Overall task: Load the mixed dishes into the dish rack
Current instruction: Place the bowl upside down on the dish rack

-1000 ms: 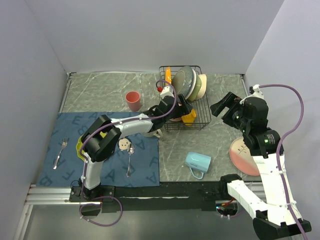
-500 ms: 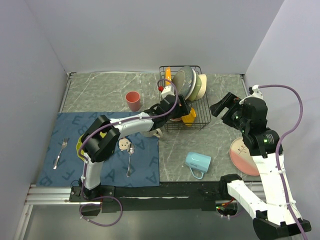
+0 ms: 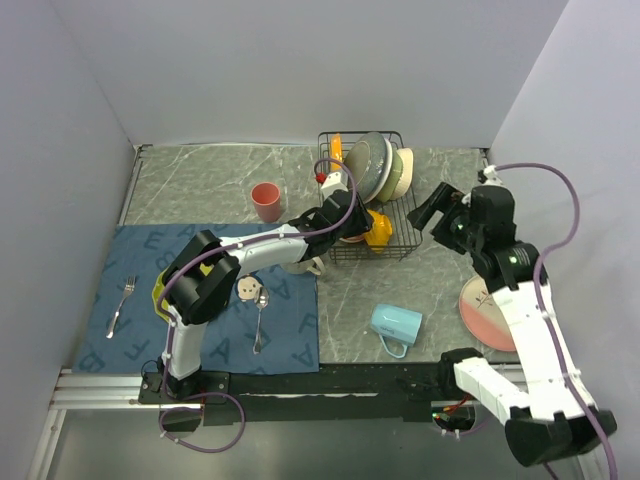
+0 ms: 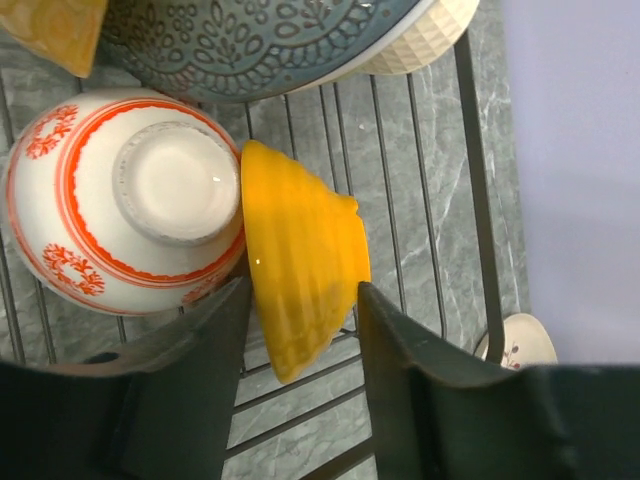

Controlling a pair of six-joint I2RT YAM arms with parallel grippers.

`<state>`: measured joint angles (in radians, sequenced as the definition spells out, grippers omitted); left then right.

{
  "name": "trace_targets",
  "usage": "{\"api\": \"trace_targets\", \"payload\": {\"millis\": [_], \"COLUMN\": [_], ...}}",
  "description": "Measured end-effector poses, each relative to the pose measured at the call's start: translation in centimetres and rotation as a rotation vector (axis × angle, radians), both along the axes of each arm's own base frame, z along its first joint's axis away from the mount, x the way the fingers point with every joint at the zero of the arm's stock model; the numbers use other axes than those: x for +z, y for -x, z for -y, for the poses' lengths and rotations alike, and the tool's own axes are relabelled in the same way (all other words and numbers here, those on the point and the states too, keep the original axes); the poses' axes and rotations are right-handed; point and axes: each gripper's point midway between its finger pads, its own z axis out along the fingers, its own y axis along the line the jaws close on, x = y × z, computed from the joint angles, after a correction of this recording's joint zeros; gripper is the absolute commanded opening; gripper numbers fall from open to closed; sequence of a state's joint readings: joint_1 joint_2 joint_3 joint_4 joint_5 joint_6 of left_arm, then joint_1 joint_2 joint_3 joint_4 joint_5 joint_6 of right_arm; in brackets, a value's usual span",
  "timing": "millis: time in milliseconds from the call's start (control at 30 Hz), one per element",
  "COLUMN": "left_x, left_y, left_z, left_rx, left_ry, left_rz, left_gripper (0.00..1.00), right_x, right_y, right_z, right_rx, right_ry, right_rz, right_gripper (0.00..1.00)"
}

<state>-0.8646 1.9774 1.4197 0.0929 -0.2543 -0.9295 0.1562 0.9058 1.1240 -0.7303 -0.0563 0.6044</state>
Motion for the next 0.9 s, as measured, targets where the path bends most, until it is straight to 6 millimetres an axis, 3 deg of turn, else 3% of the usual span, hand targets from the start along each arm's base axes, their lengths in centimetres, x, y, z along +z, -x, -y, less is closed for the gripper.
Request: {"api": "trace_targets", "payload": {"millis": [233,533,900], "left_x": [-0.4,-1.4,-3.1], "left_y": [-0.2,-0.4,0.0], "left_z": [-0.5,-1.4,-2.2], "left_rx": [0.018,0.045,0.057], "left_ry": [-0.029,-0.059,-0.085], "left_rz": [0.008,0.013,-0.001], "left_gripper": [0.24,0.10,0.02], "right_x": [-4.6,-10.9,-15.0], "right_y": [-3.5,-7.4,-10.8], "right_z": [-2.0,-3.3,-4.2], "right_rx": [0.076,0.110,0.130], "right_ry": [-0.022,-0.020,-0.030], "right_rz": [-0.149,-0.295,-0.332], "right_gripper": [0.91,0.88,0.92]}}
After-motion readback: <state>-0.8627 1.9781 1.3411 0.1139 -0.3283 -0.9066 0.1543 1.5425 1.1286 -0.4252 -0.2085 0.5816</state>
